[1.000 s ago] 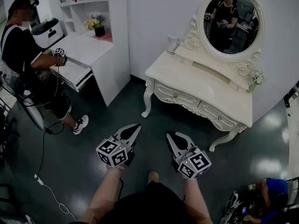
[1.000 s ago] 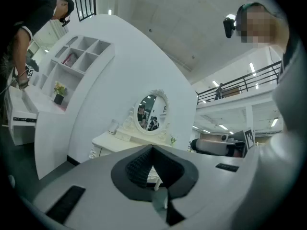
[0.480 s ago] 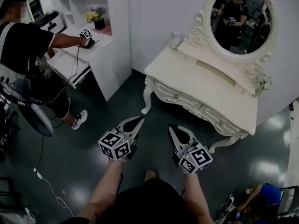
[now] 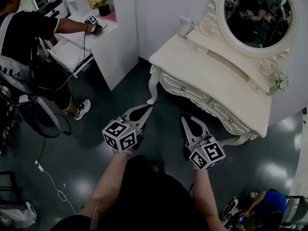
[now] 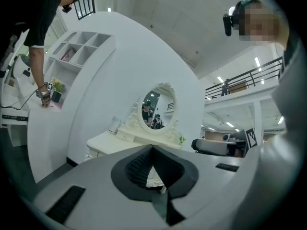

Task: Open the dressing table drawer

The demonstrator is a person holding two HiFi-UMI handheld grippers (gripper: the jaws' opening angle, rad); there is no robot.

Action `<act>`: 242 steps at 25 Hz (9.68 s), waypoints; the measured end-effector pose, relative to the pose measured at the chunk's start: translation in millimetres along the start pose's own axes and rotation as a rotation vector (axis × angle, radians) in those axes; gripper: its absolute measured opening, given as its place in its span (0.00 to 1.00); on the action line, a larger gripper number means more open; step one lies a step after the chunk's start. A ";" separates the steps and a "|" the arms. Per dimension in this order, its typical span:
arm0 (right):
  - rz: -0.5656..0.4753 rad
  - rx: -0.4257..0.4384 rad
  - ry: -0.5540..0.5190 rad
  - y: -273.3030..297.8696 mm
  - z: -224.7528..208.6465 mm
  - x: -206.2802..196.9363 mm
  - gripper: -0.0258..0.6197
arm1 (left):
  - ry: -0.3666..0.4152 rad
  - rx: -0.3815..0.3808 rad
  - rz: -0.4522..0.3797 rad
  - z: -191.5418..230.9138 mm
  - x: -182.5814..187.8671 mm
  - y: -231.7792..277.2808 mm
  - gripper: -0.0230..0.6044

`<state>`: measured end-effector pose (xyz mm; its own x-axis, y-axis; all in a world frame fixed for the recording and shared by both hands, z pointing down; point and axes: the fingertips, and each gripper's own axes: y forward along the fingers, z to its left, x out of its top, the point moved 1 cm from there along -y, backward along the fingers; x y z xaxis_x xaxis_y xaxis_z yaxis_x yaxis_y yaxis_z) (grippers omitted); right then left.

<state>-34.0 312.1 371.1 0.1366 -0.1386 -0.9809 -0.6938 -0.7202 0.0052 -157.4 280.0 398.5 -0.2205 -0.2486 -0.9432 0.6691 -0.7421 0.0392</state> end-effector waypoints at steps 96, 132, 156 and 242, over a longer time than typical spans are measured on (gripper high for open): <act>0.193 -0.082 0.265 301.1 -493.3 -21.8 0.05 | 0.008 -0.168 0.299 230.8 -18.1 569.6 0.05; 0.197 -0.148 0.318 289.9 -507.7 -40.1 0.05 | 0.102 0.002 0.618 246.0 -64.9 614.1 0.21; 0.186 -0.189 0.336 270.7 -483.3 -43.5 0.05 | 0.082 -0.027 0.645 234.5 -71.8 578.5 0.21; 0.088 -0.282 0.117 230.2 -422.2 26.9 0.04 | 0.108 -0.137 0.287 195.6 31.8 478.2 0.04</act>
<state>108.5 -144.5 428.0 0.1767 -0.2742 -0.9453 -0.4853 -0.8598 0.1587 16.8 -204.5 451.8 0.0620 -0.3622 -0.9301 0.7839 -0.5591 0.2700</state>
